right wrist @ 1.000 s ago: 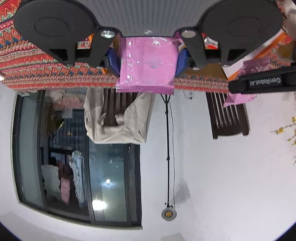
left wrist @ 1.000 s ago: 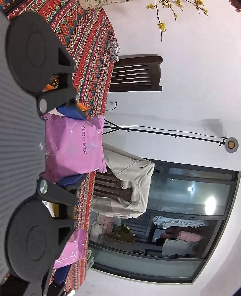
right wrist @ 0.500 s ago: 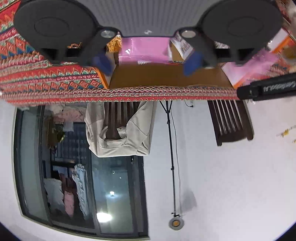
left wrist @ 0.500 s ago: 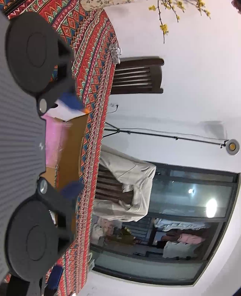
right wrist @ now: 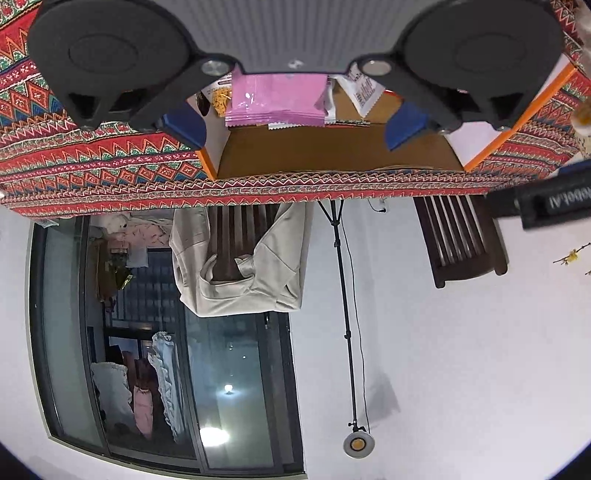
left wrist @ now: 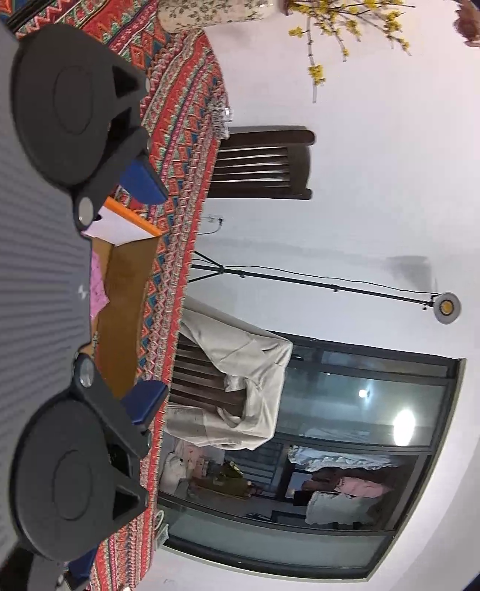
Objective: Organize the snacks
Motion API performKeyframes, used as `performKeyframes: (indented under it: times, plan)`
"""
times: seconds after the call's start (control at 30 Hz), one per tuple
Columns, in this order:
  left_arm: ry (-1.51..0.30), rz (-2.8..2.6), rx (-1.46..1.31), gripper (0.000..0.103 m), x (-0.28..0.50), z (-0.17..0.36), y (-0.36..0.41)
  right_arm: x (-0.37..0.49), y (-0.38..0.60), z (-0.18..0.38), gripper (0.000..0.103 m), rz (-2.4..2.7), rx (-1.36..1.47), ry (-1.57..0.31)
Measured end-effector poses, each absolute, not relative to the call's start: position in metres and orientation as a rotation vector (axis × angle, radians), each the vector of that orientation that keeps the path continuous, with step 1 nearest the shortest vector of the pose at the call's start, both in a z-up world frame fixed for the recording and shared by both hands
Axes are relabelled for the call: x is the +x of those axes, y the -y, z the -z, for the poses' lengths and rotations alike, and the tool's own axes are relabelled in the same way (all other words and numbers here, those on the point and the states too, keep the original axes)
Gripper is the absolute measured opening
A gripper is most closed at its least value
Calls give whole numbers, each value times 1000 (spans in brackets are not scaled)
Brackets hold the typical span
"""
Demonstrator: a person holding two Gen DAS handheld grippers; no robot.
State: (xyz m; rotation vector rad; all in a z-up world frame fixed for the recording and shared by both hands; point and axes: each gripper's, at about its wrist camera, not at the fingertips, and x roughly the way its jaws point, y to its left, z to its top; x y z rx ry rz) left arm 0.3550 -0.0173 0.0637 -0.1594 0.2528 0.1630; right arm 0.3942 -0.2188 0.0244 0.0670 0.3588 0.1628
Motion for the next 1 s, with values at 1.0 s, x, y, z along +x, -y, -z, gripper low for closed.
performKeyframes:
  times: [1.0]
  plan:
    - [-232, -191, -90, 103, 193, -76, -10, 240, 237, -59, 103, -193, 50, -327]
